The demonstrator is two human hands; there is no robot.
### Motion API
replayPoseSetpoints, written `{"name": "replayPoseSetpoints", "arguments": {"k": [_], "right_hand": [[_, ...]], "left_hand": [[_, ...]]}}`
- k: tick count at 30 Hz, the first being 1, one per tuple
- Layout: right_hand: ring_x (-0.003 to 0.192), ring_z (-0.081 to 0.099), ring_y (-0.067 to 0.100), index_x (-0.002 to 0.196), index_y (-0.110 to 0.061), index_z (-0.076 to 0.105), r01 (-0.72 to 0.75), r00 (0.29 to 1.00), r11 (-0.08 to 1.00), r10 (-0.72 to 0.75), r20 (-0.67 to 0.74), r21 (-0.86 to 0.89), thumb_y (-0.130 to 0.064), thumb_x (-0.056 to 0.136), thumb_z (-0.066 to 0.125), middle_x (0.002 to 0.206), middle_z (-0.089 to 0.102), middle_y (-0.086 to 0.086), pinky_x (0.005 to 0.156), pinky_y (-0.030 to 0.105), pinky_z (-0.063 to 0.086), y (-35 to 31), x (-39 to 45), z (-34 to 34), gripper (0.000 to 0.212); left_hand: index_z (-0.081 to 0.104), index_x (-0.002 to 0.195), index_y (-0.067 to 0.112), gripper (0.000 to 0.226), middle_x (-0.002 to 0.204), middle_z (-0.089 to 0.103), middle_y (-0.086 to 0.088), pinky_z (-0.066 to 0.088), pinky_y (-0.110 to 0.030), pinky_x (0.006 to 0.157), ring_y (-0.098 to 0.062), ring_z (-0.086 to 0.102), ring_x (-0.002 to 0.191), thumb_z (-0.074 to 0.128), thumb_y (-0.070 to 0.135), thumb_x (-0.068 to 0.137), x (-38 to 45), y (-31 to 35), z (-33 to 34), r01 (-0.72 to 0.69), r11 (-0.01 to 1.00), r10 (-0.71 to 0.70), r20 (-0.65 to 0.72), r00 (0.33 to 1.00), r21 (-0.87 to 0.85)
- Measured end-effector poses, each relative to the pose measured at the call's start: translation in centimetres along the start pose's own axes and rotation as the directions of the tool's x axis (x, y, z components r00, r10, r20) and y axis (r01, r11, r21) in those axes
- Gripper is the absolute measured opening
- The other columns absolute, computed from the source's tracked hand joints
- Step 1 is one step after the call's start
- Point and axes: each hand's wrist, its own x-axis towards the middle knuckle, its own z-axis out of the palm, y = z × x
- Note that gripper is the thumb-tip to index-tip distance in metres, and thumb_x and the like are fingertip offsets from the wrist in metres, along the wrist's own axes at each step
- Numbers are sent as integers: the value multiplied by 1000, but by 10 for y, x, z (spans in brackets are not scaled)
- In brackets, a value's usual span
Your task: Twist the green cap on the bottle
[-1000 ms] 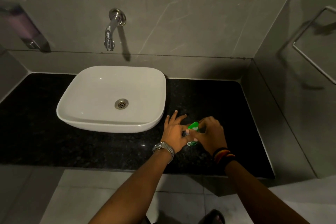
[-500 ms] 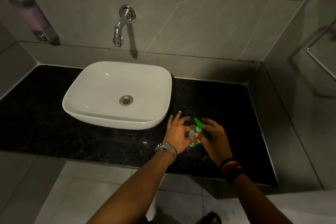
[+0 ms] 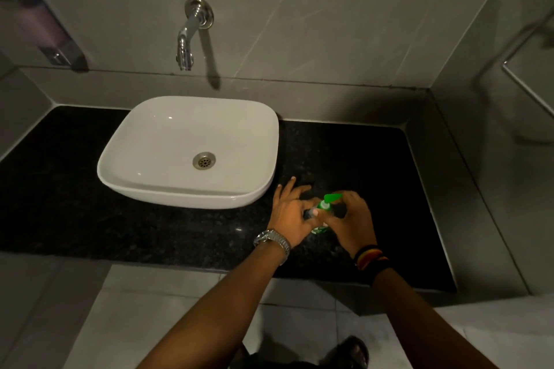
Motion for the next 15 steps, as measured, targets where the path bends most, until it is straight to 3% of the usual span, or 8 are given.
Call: {"name": "replayPoseSetpoints", "arguments": {"k": [3,5,11,15], "right_hand": [[118,51,11,112,-24,69,15,999,999,-16,34,28,-35,72,85,127,57,-7,100,26,40,5,-1,2,44],[126,49,14,116,-25,70,46,997,999,-46,60,6,-31,78,81,136,56,-6,103,25,34,10,-1,-1,41],[113,58,23,108,-13,71,16,999,997,-13,33,-81,-36,75,83,118,64,2,94,25,41,9,8,-2,42],[129,42,9,114,-24,69,43,996,999,-44,83,11,-34,79,80,141,51,-6,104,25,32,12,5,-2,37]], "left_hand": [[75,116,28,39,146,55,-4,7,-55,123,-30,21,151,68,48,83,2,-4,0,-16,1000,16,1,1000,5],[74,116,28,45,147,54,-3,7,-54,123,-30,21,151,70,55,80,1,-3,0,-15,1000,15,-4,1000,-7],[74,116,29,58,159,39,-3,0,-46,122,-28,10,154,62,68,75,2,-2,-2,2,999,-3,-16,1000,-48],[74,116,28,48,160,37,-4,4,-52,124,-28,9,154,69,58,78,3,0,-3,-2,999,2,6,1000,-34]]}}
